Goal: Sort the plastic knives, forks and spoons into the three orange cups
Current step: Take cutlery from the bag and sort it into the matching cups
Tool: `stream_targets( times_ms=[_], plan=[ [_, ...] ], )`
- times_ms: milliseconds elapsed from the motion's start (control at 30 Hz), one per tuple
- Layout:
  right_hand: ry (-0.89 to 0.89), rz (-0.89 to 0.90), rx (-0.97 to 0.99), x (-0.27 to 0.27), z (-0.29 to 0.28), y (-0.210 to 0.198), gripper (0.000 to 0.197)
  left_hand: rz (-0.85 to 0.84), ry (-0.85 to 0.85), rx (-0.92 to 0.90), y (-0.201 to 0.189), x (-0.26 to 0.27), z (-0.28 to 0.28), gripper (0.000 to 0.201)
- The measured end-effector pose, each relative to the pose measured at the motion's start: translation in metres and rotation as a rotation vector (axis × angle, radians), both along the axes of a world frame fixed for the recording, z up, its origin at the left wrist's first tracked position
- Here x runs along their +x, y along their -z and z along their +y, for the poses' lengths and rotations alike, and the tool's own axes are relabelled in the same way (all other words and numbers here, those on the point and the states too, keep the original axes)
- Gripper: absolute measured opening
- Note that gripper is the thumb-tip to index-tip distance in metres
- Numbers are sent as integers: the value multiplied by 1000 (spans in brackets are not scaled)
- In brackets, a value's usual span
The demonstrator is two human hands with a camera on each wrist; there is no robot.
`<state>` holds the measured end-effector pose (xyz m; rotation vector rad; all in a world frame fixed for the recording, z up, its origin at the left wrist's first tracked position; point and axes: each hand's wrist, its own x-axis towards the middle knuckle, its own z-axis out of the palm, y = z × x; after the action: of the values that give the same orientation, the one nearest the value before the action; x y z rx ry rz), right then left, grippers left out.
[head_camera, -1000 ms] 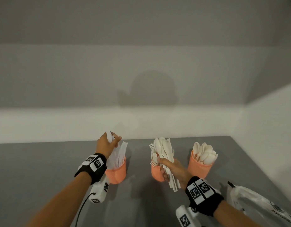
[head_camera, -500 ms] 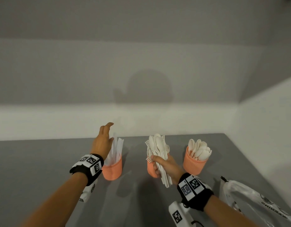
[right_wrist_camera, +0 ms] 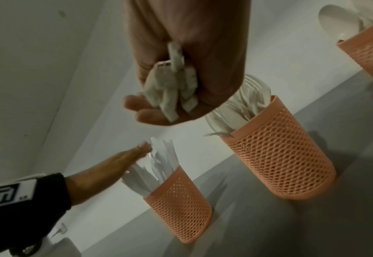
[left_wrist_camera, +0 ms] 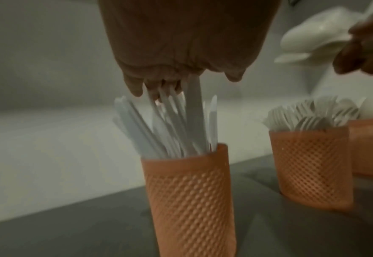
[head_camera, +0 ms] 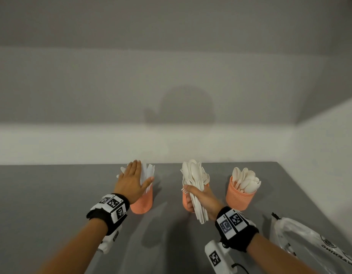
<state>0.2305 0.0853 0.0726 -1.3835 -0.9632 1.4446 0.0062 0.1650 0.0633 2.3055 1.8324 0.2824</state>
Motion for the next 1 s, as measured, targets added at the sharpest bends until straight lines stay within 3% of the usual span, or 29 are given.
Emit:
stream_targets(
  times_ms=[67, 200, 367, 533, 600, 667, 767, 867, 933, 1000],
  plan=[
    [-34, 12, 1, -1, -1, 1, 31, -35, 2, -10, 5, 2, 0, 78],
    [-54, 27, 12, 1, -2, 1, 32, -24, -7, 142, -4, 9, 3, 63],
    [-10, 55, 16, 5, -6, -3, 33, -146, 22, 172, -8, 8, 8, 49],
    [19, 22, 10, 8, -12, -11, 33, -272, 50, 500, -13, -3, 4, 51],
    [21, 22, 15, 9, -12, -12, 32, -348, 11, 555, -20, -7, 5, 50],
    [25, 18, 15, 8, -11, -11, 29, -354, -47, 513, -25, -11, 9, 62],
    [24, -2, 15, 8, -10, -10, 26, -279, -99, 232, -22, -13, 15, 92],
    [19, -2, 16, 6, -9, -10, 25, -205, -67, -1, -9, -10, 11, 109],
    [26, 13, 14, 5, -9, -11, 27, -169, -17, -28, -5, -8, 9, 133],
    [33, 29, 6, 4, -7, -10, 28, -103, 41, 4, 1, -4, 11, 129]
  ],
)
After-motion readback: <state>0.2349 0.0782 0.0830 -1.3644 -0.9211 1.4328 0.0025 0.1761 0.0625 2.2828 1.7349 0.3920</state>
